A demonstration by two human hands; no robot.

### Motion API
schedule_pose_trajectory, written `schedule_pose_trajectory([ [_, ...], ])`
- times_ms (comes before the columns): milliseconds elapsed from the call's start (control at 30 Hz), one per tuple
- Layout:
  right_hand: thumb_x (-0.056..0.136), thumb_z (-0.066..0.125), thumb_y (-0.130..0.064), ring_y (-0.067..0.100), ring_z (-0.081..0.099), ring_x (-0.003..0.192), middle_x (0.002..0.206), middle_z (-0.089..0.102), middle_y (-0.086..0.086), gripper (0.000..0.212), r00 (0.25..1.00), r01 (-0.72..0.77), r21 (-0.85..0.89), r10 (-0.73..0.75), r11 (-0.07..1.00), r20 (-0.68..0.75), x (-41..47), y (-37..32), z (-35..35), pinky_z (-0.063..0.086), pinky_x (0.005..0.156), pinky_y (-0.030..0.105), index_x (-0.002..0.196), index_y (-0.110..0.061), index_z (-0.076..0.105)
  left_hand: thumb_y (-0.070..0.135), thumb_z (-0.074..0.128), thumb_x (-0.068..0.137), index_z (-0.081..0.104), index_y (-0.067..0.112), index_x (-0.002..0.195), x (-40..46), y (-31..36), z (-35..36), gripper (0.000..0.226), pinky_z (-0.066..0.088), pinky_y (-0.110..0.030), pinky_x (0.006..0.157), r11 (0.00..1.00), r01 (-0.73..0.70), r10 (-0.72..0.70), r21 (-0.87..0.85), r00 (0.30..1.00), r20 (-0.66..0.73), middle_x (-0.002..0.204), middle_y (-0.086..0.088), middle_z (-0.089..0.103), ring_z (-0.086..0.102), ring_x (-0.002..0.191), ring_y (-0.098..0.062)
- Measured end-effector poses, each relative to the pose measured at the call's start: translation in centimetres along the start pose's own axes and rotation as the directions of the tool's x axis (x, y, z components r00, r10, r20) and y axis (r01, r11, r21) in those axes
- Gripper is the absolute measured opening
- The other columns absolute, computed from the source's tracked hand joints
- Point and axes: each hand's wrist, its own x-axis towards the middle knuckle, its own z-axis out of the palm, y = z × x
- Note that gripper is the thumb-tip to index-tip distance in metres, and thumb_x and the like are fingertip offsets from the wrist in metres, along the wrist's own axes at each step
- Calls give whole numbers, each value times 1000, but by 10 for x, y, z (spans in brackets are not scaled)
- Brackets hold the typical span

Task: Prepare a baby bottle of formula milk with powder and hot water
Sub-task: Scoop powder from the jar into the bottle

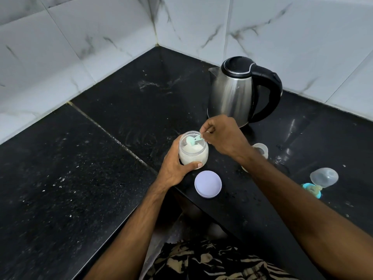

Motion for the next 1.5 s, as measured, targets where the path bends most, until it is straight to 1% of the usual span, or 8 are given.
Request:
schedule_pose_trajectory([
  [333,91,60,-7,32,66,101,110,69,14,20,975,119,-312,-50,943,219,15,-25,31,55,88,39,109,-9,69,20,87,68,36,45,136,0,1,1,88,45,-15,97,1000,6,-7,-31,1000,-13,131,21,57,55,120,3],
  [567,93,65,-15,30,64,109,121,65,15,30,941,48,-310,60,949,332,21,-32,42,51,99,41,121,-5,65,9,88,72,35,32,143,0,0,1,91,45,-13,96,999,17,-17,-50,1000,-12,130,20,57,55,119,7],
  [767,83,70,-11,24,70,91,92,73,8,14,973,-40,-159,75,986,219,23,-19,43,58,82,35,95,-7,75,10,88,72,36,39,140,0,-2,1,90,44,-13,97,1000,-1,1,5,1000,-13,125,38,54,55,119,5],
  [900,72,72,-2,14,74,73,77,77,6,13,973,-118,48,105,992,206,21,-12,23,61,74,29,79,-10,78,10,89,70,37,41,140,1,-2,0,92,45,-20,101,1000,-9,9,3,1000,-17,131,30,55,54,123,1],
  [1033,75,75,1,19,75,73,74,76,10,16,963,-213,240,162,947,216,19,-3,4,62,77,36,70,-14,75,11,89,70,40,27,144,0,-2,1,91,45,-26,104,1000,-17,17,3,1000,-14,132,29,53,52,126,0],
  [1167,81,75,3,22,76,77,84,75,16,12,953,-264,351,186,898,241,14,2,-9,62,77,33,76,-8,73,20,90,67,40,30,144,0,-2,1,92,46,-36,107,1000,-3,3,16,1000,-10,134,27,54,52,127,-2],
  [1333,84,71,5,13,72,66,86,74,19,5,946,-311,423,236,851,222,9,7,-16,57,58,16,83,0,70,26,89,65,38,29,145,0,-3,0,95,46,-37,107,999,20,-20,31,1000,-10,133,28,53,50,127,1],
  [1500,85,72,0,17,74,69,85,75,17,5,960,-276,406,229,871,162,9,14,-15,62,69,28,85,-3,69,22,90,67,38,26,146,0,-3,0,95,46,-40,107,999,12,-12,51,1000,-12,134,27,52,49,127,1],
])
